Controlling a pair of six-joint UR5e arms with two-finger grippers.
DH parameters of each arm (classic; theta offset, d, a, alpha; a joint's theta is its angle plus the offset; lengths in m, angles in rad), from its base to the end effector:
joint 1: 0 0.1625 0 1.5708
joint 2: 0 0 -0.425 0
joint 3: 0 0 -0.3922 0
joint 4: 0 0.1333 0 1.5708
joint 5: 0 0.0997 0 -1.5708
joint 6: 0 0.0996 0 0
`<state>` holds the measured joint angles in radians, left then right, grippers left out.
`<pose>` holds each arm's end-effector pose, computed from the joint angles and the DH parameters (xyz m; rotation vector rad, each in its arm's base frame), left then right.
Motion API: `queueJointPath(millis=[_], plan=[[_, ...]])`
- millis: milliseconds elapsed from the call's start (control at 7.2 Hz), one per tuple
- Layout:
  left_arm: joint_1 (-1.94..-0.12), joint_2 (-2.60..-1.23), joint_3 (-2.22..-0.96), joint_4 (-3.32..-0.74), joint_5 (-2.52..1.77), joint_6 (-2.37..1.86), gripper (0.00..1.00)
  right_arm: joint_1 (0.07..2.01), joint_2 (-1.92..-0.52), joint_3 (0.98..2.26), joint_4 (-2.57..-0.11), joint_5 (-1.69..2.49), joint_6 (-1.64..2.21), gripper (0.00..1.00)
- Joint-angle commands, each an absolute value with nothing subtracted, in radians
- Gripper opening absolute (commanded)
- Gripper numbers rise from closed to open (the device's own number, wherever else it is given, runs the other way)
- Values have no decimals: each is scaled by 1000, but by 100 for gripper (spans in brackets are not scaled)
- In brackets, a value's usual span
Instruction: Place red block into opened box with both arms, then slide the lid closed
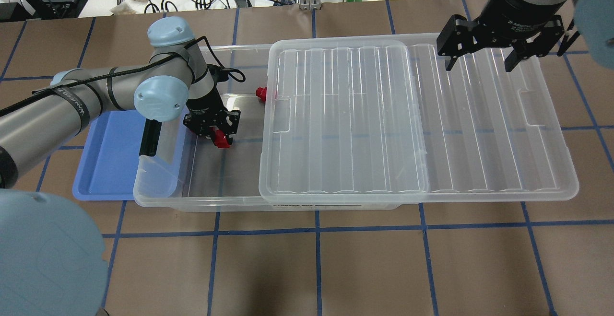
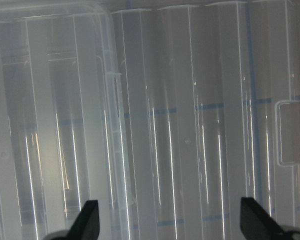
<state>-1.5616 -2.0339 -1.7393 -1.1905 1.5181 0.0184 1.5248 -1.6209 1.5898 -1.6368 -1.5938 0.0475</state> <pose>-0.1332 -0.5795 0.1900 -0.0039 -3.0617 -0.3856 0.1088 -0.4851 0.5097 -0.1473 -3.1115 0.1514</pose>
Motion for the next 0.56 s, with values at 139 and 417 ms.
queueJointPath(millis=[139,417], plan=[[-1563,-2043,-1738,-1184,1520,26,100,1525,-1621,1591,-1637,-1594,48,100],[-1566,-2011,-1720,-1189,1523,21,100,1525,-1621,1591,-1637,-1595,48,100]])
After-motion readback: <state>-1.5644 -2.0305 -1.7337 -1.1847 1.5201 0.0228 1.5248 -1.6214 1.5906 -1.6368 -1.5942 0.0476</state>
